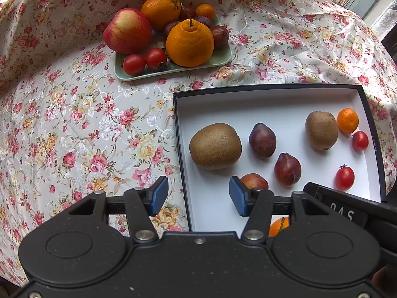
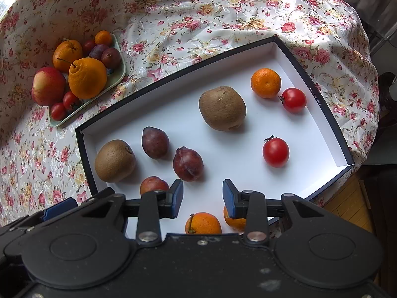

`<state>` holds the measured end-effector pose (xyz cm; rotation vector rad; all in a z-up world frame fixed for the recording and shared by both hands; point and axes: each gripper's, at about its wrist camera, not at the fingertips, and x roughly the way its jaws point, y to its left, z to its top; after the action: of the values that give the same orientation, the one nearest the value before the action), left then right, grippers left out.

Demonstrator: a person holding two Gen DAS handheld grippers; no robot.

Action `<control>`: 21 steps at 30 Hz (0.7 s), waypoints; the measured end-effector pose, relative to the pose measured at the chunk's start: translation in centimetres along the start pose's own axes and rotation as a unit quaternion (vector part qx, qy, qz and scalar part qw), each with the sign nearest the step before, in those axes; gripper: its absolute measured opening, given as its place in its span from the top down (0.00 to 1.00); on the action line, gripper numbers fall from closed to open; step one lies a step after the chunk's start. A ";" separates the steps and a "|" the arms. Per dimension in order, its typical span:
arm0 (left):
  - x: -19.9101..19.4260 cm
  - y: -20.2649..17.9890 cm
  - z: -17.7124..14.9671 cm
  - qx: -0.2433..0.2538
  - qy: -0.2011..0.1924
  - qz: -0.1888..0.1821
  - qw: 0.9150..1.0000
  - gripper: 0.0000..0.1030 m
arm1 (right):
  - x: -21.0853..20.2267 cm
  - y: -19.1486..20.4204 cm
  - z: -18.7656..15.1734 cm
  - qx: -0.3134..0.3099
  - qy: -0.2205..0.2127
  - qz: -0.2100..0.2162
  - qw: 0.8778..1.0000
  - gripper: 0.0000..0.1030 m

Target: Organize fruits

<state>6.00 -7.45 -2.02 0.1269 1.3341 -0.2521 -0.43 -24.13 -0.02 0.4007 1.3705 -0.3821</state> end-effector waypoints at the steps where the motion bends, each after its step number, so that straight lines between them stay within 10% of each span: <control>1: 0.1 0.0 0.0 0.001 0.000 0.000 1.000 0.43 | 0.0 0.0 0.0 0.000 0.000 0.000 1.000 0.63; 21: 0.3 -0.2 0.0 0.006 0.002 0.004 1.000 0.43 | -0.1 -0.4 0.0 0.004 0.002 0.004 1.000 0.63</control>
<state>6.03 -7.63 -2.34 0.1432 1.3368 -0.2535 -0.64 -24.43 0.10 0.4138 1.3705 -0.3801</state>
